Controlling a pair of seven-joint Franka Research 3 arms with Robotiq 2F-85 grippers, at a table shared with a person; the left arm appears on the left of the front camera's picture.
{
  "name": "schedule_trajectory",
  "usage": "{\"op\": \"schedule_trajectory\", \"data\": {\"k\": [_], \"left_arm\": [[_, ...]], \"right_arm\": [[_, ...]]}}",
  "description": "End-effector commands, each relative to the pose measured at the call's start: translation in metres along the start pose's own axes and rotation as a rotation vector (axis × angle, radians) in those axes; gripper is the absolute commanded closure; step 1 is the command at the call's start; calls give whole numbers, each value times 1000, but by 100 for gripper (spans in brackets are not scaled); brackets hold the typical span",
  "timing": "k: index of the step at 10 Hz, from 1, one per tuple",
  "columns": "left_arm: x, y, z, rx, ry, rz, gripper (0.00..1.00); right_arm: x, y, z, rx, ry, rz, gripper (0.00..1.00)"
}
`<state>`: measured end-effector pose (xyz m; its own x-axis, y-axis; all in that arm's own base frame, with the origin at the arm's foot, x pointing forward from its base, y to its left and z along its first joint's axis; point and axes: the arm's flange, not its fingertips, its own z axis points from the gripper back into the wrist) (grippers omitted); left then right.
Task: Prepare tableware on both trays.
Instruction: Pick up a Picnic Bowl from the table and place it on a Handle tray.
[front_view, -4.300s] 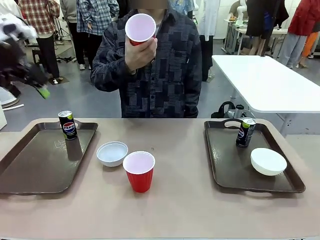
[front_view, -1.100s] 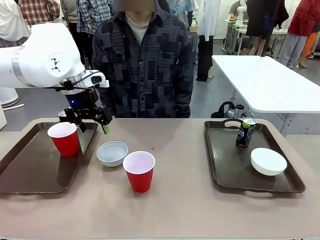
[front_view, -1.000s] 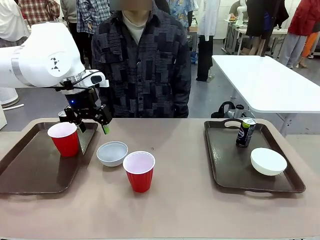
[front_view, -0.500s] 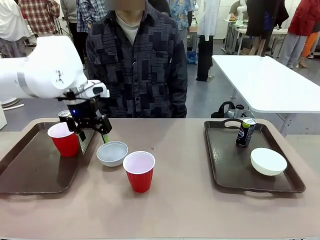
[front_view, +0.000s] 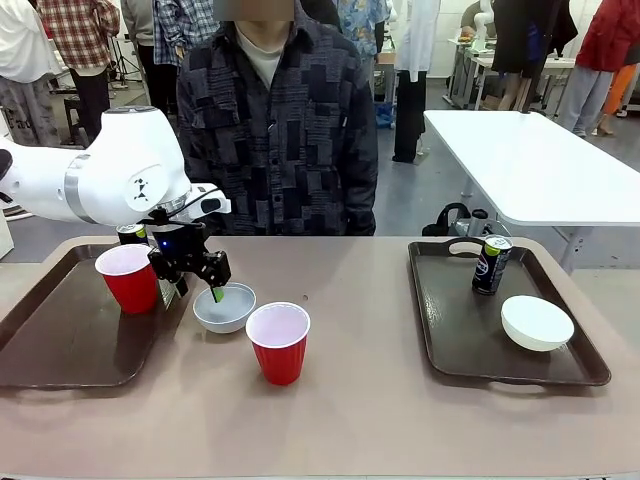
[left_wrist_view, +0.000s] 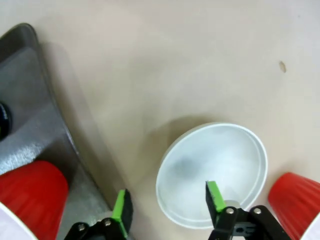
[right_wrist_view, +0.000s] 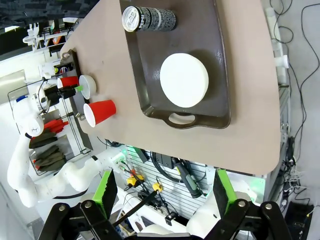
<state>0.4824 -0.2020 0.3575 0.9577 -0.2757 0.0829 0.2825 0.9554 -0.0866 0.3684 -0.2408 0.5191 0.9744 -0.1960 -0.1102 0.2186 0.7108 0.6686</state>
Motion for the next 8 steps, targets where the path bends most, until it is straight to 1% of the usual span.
{"op": "schedule_trajectory", "data": {"k": [1,3,4,5,8], "left_arm": [[4,-3,-1,38,15,24,100],[4,-3,-7,77,47,37,100],[3,-3,-10,105,72,40,91],[3,-3,-11,116,83,44,100],[2,-2,-3,99,69,63,100]], "right_arm": [[-1,-1,-1,4,4,11,0],[-1,-1,-1,4,4,11,0],[-1,-1,-1,4,4,11,0],[-1,-1,-1,4,4,11,0],[-1,-1,-1,4,4,11,0]]}}
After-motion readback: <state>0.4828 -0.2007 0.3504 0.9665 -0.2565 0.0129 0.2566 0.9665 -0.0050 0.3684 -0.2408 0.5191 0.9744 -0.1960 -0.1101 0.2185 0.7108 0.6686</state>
